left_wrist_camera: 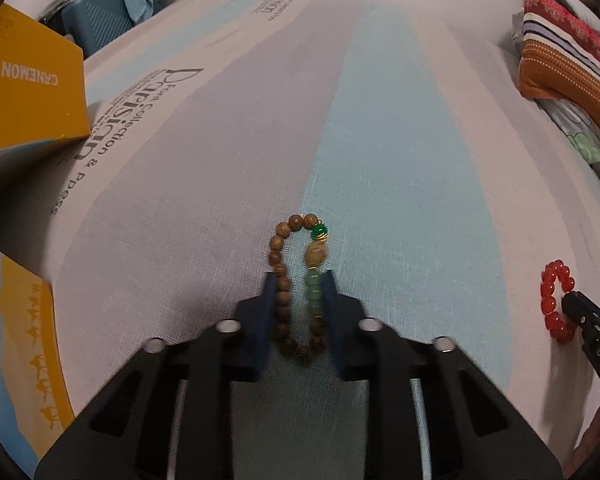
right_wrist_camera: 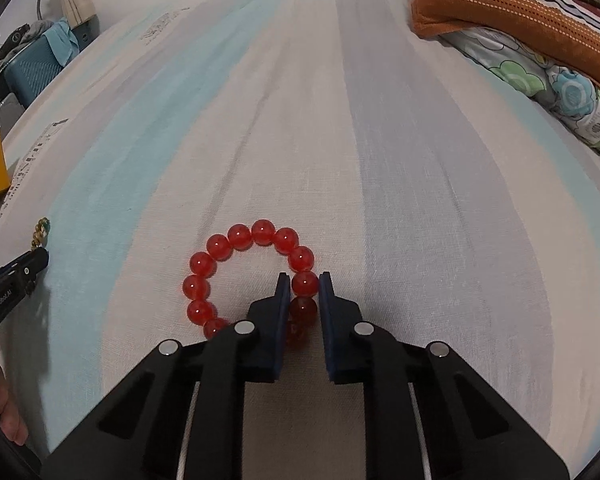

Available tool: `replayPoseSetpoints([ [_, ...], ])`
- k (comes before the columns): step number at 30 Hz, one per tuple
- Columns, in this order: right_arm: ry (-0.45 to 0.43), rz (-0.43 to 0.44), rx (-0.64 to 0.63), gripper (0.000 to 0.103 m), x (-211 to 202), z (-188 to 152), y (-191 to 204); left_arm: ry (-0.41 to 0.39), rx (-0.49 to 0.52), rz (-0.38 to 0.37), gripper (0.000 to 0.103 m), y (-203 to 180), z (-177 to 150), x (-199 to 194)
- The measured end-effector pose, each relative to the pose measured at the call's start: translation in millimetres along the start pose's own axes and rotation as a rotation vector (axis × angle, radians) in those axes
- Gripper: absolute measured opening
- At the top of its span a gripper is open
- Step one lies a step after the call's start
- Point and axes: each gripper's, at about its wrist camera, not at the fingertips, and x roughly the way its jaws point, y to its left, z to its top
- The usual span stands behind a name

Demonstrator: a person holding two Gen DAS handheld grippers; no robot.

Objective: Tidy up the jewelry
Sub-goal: 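Grasp the red bead bracelet with the right tool while the left tool grasps the brown wooden bracelet, then lift both bracelets and carry them into the white box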

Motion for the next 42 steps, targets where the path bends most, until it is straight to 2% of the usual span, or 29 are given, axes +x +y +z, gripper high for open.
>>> replayPoseSetpoints([
  [1, -0.002, 0.003, 0.000, 0.013, -1, 0, -1, -0.001, 0.002, -0.001, 0.007, -1, -1, -1],
  [25, -0.129, 0.102, -0.026, 0.013, -71, 9, 14, -0.052, 0.031, -0.034, 0.007, -9, 4, -62],
  [42, -0.177, 0.088, -0.030, 0.013, -127, -5, 19, -0.121, 0.067, -0.056, 0.007, 0, -9, -132],
])
